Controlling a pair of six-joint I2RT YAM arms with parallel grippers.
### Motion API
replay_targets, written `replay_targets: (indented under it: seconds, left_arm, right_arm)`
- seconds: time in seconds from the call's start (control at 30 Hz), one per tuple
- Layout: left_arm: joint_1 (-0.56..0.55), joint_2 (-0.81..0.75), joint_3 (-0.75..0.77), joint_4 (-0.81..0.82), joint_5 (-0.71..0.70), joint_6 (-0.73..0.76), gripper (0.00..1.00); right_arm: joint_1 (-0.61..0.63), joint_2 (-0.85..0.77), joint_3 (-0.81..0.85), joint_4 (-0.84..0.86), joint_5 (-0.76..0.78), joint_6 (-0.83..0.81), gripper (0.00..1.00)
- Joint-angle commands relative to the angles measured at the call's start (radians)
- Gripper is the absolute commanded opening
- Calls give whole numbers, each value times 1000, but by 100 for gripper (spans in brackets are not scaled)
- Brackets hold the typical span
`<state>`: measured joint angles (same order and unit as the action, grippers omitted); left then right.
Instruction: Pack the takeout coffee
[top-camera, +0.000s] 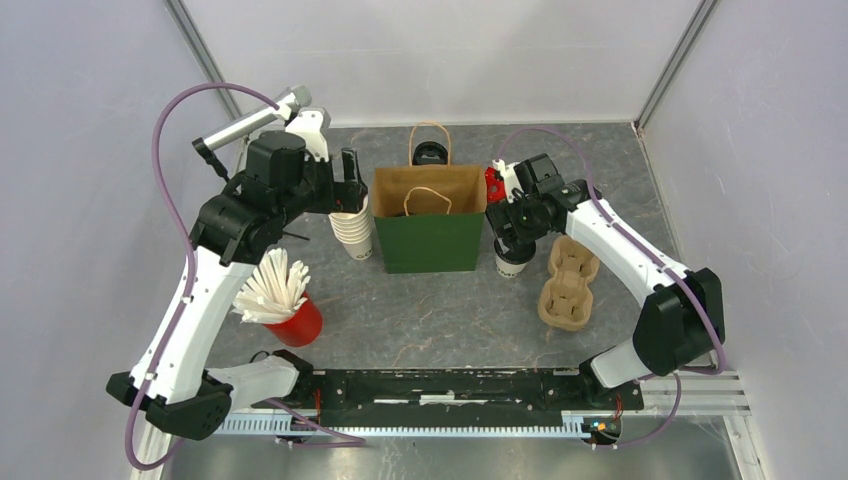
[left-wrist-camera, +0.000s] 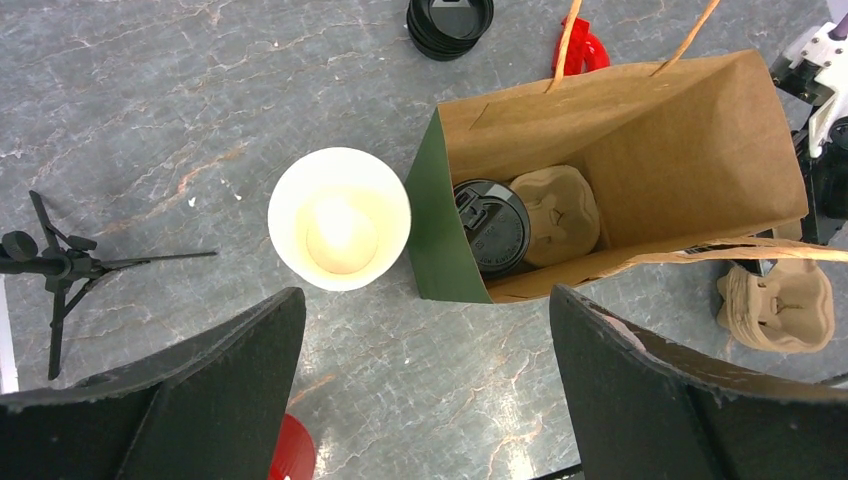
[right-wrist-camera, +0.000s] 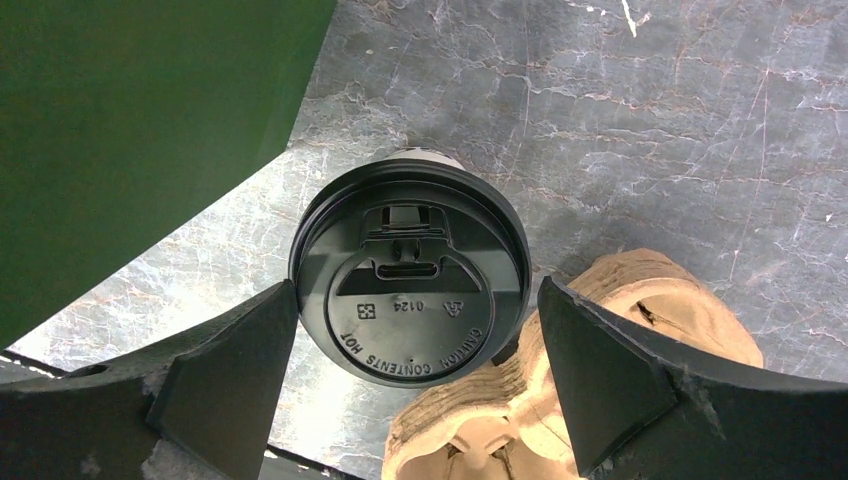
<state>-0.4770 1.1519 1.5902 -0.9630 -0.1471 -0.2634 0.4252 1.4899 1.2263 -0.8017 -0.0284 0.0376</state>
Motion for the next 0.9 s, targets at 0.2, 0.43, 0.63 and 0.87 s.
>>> replay_targets:
  seconds: [0.2,0.43,0.63,0.87]
  left_arm:
    - [8,-20,-26,40,14,16,97]
    - [8,-23,-35,41,-35,-22,97]
    - [14,10,-25,42,-42,-122,87]
    - [23,118,-2,45,-3,-139,76]
  right_arm:
    - [5,24,-5,16,22,-4,93]
    - [15,23,-21,7,22,-4,79]
    - [14,-7,-5,-17,22,-2,75]
    - [14,-59,12,-28,59,6,71]
